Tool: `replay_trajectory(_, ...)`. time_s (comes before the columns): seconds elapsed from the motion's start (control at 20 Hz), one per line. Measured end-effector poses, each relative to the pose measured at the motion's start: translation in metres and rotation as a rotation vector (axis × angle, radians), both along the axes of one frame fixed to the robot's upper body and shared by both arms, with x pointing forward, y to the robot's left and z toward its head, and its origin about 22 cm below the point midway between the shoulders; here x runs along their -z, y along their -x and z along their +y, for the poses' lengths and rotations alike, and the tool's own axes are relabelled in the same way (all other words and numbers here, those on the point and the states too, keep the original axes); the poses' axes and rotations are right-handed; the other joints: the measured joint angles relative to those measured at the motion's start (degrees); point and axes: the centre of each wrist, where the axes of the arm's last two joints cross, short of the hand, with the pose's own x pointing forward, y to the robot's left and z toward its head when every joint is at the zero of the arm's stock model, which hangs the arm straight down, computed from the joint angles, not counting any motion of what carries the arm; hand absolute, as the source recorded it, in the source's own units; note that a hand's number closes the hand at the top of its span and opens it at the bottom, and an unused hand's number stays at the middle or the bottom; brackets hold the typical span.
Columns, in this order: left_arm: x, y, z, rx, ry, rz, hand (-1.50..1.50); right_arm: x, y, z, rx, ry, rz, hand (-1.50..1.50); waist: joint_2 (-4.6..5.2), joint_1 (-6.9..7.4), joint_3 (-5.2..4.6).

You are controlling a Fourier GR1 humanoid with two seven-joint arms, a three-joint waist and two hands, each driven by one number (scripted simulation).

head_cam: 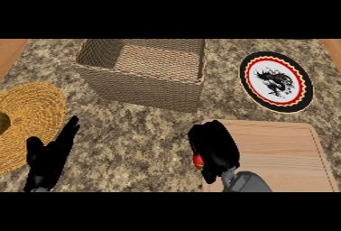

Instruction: Pick the tomato from the cutting board and place it in the basket

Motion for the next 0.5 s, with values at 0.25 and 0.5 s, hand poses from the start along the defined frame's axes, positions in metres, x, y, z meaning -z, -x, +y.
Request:
replay_trajectory(0.25,0.0,-0.004,-0.005,0.02,0.011,-0.001,0.0,-0.035,0.0,0.01,0.157,-0.274,-0.166,1.5,0.27,1.4,0.6)
replay_trajectory(0.5,0.0,-0.01,-0.011,0.051,0.014,0.0,0.0,-0.073,0.0,0.024,0.301,-0.5,-0.34,1.5,0.08,3.15,0.34)
